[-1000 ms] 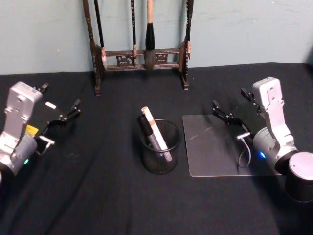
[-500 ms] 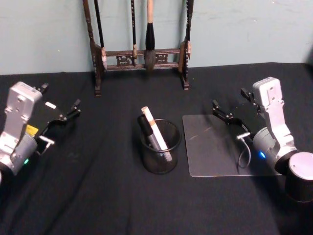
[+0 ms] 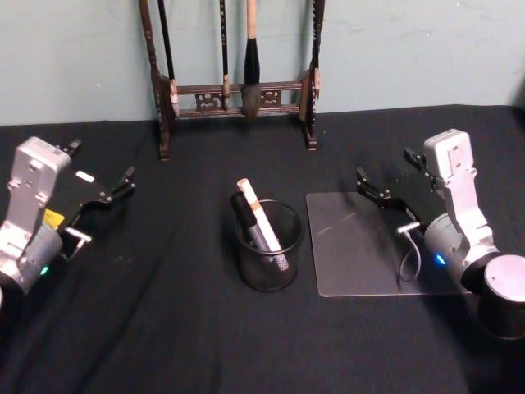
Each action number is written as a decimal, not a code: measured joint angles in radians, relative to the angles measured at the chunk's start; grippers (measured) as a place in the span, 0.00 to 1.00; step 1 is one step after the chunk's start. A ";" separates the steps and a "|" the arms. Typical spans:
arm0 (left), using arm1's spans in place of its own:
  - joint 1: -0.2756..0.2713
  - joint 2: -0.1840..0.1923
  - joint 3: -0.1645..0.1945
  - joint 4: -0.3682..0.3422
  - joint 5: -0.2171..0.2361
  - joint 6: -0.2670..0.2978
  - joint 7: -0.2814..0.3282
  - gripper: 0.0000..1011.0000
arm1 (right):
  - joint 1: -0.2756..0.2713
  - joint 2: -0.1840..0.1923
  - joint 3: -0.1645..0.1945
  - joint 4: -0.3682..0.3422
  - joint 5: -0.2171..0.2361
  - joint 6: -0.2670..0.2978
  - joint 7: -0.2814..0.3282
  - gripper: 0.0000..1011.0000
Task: Pick up the water-based marker from the table and place it into the pen holder.
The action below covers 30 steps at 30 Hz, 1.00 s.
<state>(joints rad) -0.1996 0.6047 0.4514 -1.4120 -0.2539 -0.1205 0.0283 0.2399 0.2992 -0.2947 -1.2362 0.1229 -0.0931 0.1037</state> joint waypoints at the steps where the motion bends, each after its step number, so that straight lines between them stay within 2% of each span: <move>1: 0.000 0.000 0.000 0.000 0.000 0.000 0.000 0.99 | 0.000 0.000 0.000 0.000 0.000 0.000 0.000 0.99; 30: 0.000 0.000 0.000 0.000 0.000 0.000 0.000 0.99 | 0.000 0.000 0.000 0.000 0.000 0.000 0.000 0.99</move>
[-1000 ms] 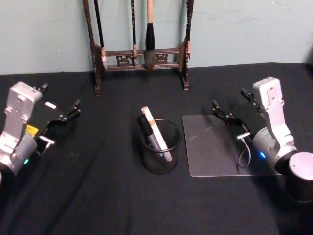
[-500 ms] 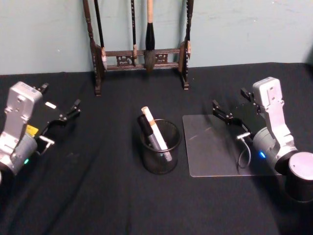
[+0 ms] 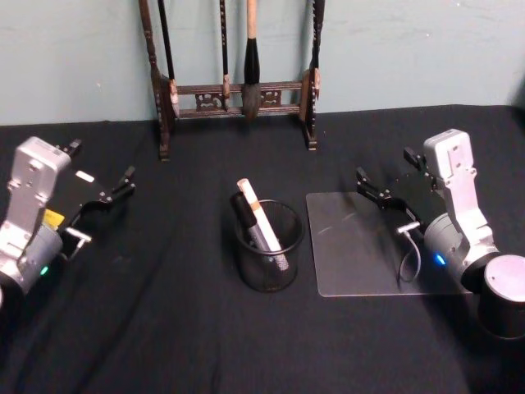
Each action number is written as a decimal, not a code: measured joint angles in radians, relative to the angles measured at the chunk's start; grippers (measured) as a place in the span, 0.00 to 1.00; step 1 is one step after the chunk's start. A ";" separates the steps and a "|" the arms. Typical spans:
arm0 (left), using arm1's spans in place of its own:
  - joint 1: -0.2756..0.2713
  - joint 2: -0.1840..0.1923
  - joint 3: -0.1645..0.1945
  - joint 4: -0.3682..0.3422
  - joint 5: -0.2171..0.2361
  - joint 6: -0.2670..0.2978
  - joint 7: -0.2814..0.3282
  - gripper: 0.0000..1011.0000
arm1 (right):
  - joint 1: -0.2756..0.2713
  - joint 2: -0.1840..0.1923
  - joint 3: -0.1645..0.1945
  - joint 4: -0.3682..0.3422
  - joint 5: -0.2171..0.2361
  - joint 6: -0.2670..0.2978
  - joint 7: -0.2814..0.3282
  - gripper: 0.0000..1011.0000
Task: Pick up the water-based marker from the table and place it into the pen holder.
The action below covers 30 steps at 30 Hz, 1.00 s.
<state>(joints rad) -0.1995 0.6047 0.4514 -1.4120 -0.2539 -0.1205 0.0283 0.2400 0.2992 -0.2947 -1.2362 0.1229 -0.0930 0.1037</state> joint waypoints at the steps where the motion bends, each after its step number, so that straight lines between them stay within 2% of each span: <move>1: 0.000 0.000 0.000 0.000 0.000 0.000 0.000 0.99 | 0.000 0.000 0.000 0.000 0.000 0.000 0.000 0.99; 30: 0.000 0.000 0.000 0.000 0.000 0.000 0.000 0.99 | 0.000 0.000 0.000 0.000 0.000 0.000 0.000 0.99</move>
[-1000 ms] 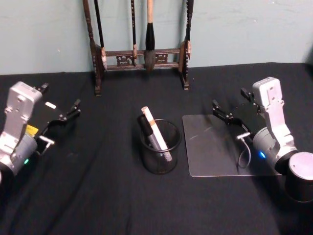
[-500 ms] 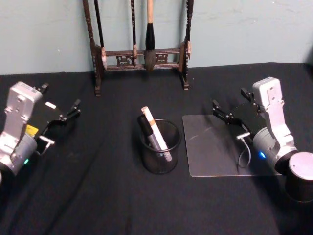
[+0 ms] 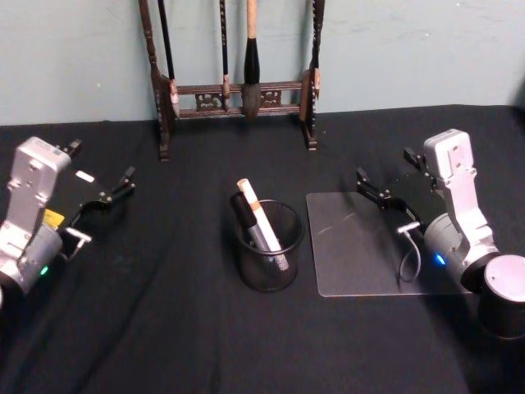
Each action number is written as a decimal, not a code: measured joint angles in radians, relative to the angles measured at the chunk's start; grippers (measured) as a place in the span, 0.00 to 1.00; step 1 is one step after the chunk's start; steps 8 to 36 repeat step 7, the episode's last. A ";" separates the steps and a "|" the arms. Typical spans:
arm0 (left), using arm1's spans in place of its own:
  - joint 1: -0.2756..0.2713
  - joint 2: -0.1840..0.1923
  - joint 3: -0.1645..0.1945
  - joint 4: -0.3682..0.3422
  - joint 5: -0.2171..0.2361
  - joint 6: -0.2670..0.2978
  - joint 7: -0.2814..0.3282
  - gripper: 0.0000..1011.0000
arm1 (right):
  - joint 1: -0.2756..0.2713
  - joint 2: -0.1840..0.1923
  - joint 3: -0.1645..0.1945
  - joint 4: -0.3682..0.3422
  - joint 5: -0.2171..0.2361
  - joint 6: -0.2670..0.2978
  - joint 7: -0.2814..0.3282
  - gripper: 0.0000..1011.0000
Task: Pick up the water-based marker from the table and place it into the pen holder.
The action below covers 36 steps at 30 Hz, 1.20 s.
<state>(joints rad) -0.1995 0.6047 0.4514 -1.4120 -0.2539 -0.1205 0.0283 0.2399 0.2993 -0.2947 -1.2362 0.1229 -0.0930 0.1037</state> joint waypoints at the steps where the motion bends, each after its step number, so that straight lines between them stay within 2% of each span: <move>1: 0.000 0.000 0.000 0.000 0.000 0.000 0.000 0.99 | 0.000 0.000 0.000 0.000 0.000 0.000 0.000 0.99; 36: 0.000 0.000 0.000 0.000 0.000 0.000 0.000 0.99 | 0.000 0.000 0.000 0.000 0.000 0.000 0.000 0.99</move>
